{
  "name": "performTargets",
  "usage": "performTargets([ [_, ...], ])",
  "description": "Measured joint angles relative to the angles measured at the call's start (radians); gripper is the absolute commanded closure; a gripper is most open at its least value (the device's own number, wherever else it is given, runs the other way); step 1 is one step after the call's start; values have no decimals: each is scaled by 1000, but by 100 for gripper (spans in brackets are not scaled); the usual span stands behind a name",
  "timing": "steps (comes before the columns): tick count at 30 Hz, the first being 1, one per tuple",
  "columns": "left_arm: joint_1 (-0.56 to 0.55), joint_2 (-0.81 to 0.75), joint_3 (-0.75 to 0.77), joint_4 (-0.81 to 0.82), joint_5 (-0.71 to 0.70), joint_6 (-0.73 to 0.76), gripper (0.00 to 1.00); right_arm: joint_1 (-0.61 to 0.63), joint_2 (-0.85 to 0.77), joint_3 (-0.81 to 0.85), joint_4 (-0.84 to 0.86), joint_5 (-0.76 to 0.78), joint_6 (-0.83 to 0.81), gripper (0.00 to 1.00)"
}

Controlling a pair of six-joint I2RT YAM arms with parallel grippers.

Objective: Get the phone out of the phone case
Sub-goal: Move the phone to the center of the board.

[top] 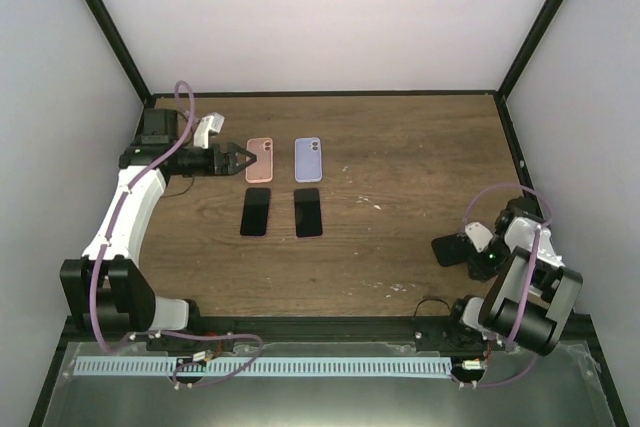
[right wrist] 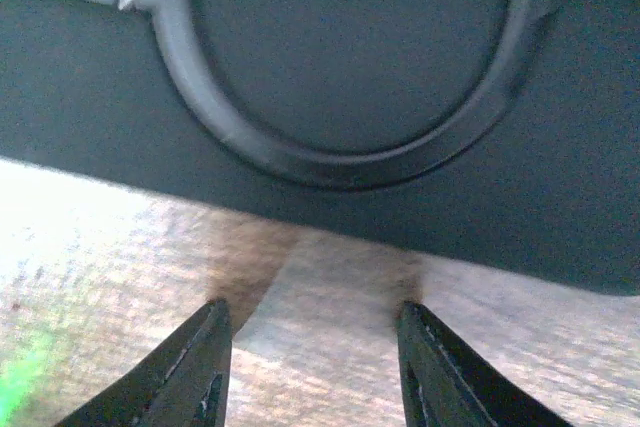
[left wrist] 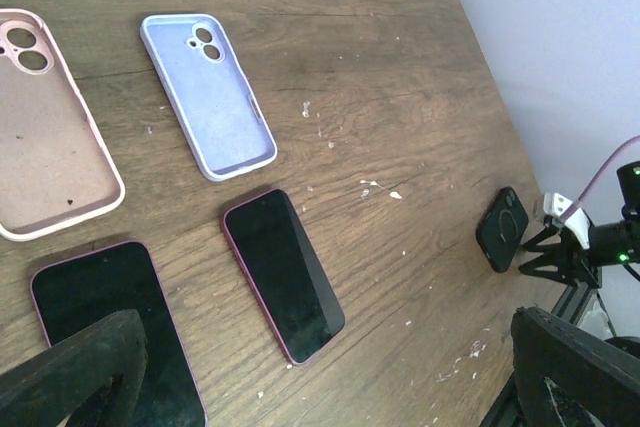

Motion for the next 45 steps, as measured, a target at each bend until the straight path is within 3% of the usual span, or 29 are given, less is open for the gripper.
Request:
performTargets([
  [10, 3, 42, 7, 3, 19, -7, 0, 73, 137, 106, 63, -24, 120, 58],
  [25, 4, 51, 8, 6, 33, -7, 0, 387, 412, 359, 299, -125, 288, 62],
  [34, 8, 53, 8, 6, 34, -8, 0, 400, 576, 550, 378, -88, 303, 62],
  [41, 9, 78, 13, 6, 37, -10, 0, 459, 665, 661, 362, -153, 349, 60],
  [45, 9, 78, 13, 8, 36, -11, 0, 530, 680, 679, 351, -199, 373, 53],
])
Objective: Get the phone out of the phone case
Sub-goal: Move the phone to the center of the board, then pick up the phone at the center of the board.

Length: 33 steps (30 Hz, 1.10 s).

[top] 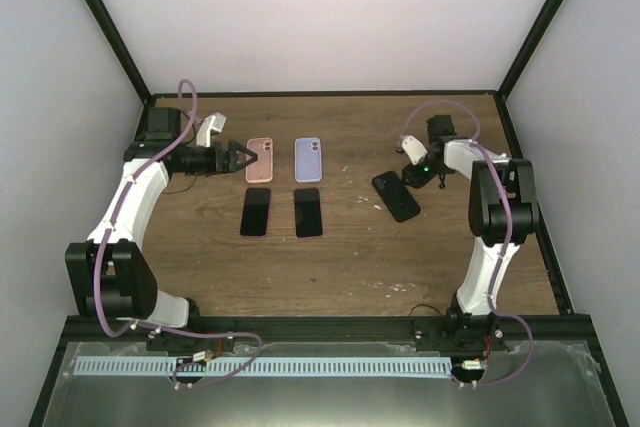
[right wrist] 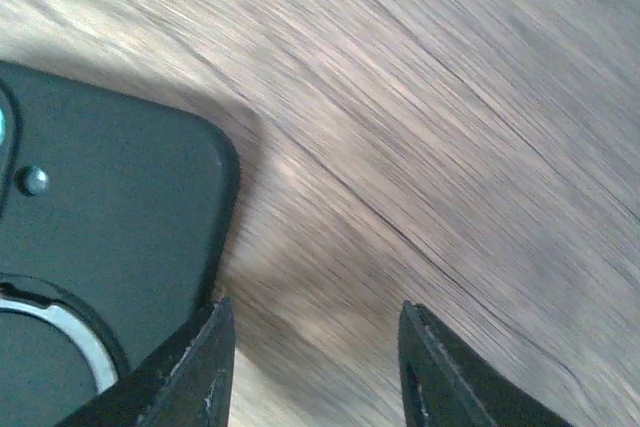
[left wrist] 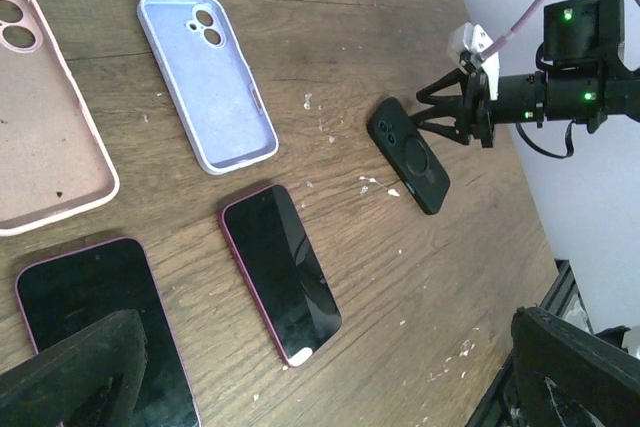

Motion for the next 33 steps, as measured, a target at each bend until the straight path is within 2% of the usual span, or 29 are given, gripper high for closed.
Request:
performTargets([
  [4, 0, 0, 0, 2, -5, 0, 0, 65, 8, 43, -39, -46, 31, 30],
  [9, 0, 0, 0, 4, -18, 0, 0, 87, -21, 100, -100, -122, 69, 1],
  [17, 0, -2, 0, 3, -24, 8, 0, 154, -171, 19, -177, -117, 72, 0],
  [24, 0, -16, 0, 0, -26, 24, 0, 190, -176, -57, -211, -41, 72, 0],
  [33, 0, -27, 0, -3, -32, 31, 0, 221, -145, -101, -173, 53, 84, 0],
])
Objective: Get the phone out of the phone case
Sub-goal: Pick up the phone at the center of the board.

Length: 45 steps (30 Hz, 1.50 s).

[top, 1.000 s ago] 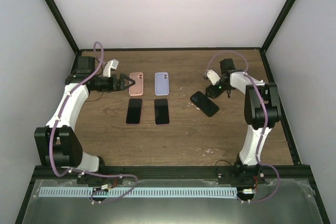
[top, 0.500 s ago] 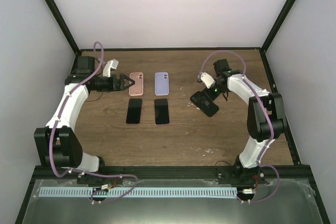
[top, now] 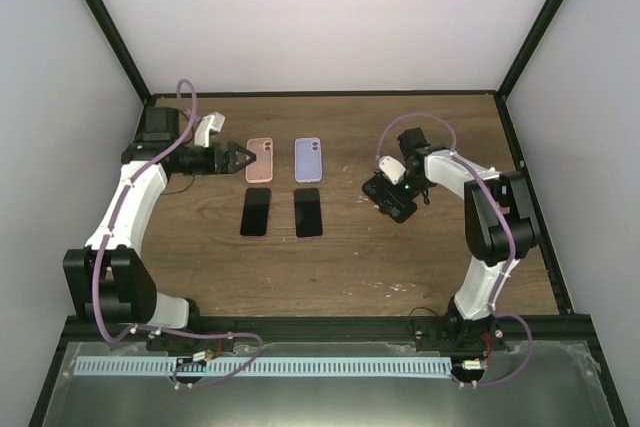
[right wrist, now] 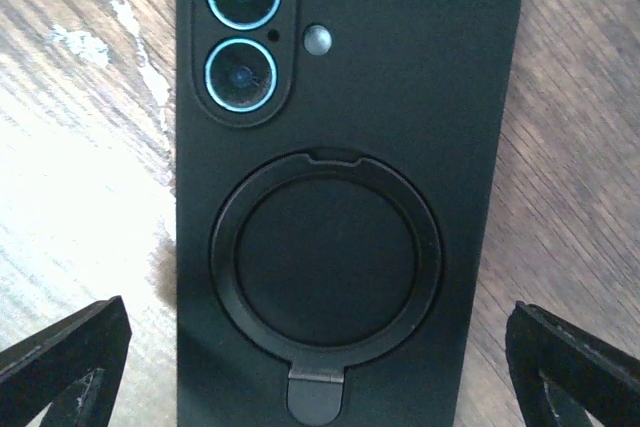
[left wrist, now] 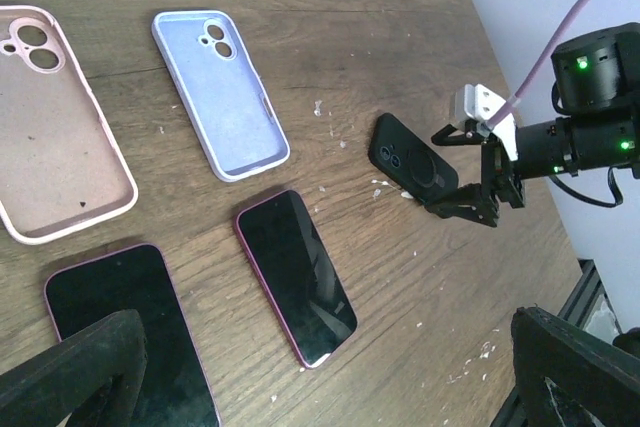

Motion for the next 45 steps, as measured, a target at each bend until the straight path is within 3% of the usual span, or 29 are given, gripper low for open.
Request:
performTargets([
  [6, 0, 0, 0, 0, -9, 0, 0, 13, 45, 0, 34, 39, 19, 3],
  [9, 0, 0, 0, -1, -18, 2, 0, 23, 51, 0, 42, 51, 29, 14],
  [13, 0, 0, 2, -10, -36, 16, 0, 32, 52, 0, 48, 50, 43, 35],
  [18, -8, 20, 55, -40, -68, 51, 0, 33, 50, 1, 48, 50, 49, 48],
  [29, -71, 58, 115, -58, -93, 86, 0, 33, -25, 19, 17, -48, 40, 51],
  [37, -123, 181, 200, -72, -21, 34, 5, 47, -159, 126, 13, -181, 14, 52],
  [45, -192, 310, 244, -39, 130, -100, 12, 199, -233, 169, 39, -177, -10, 52],
])
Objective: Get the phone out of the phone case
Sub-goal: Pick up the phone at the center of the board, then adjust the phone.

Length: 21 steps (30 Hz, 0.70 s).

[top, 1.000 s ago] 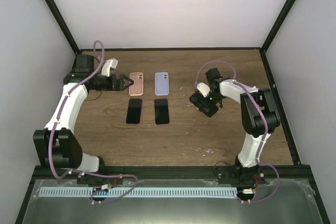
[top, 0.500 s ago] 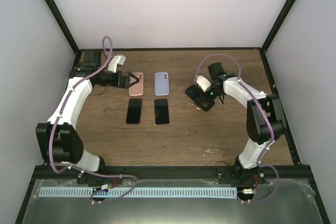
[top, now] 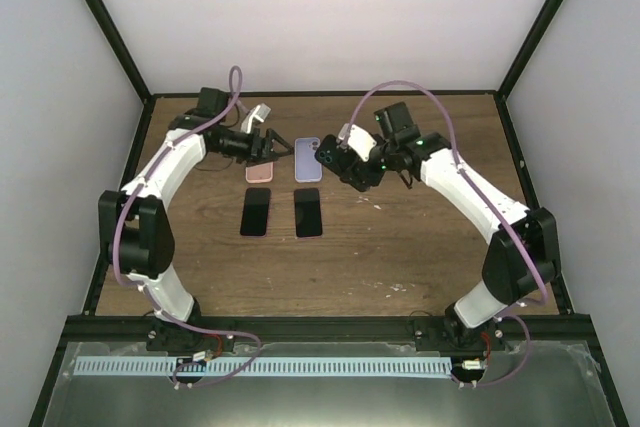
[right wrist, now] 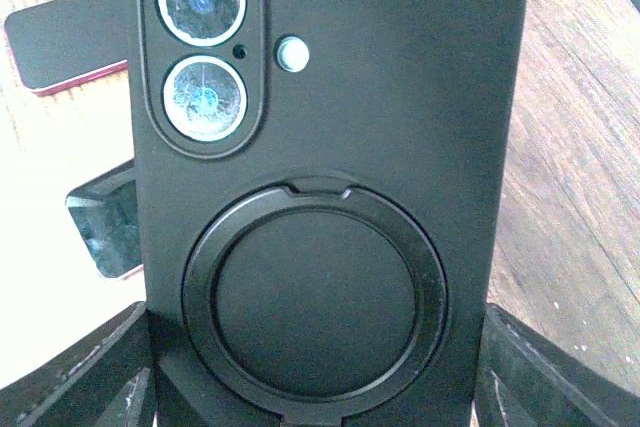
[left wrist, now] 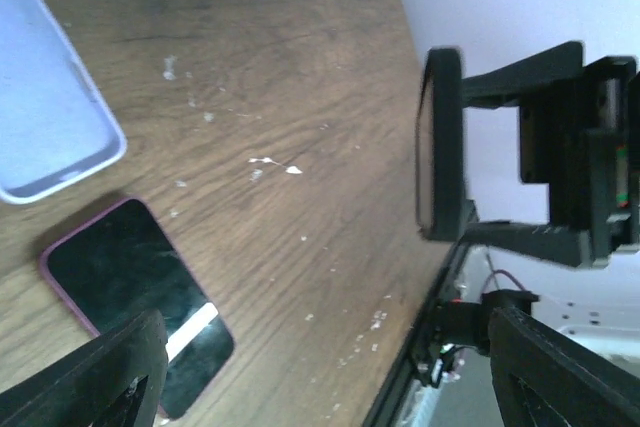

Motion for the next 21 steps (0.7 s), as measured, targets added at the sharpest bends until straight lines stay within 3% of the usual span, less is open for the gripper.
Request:
performTargets([
  [13, -50, 11, -84, 159, 153, -168, 27, 147, 0, 0, 22, 127, -35, 53],
  [21, -87, 11, -119, 225, 204, -220, 49, 196, 0, 14, 32, 161, -53, 53],
])
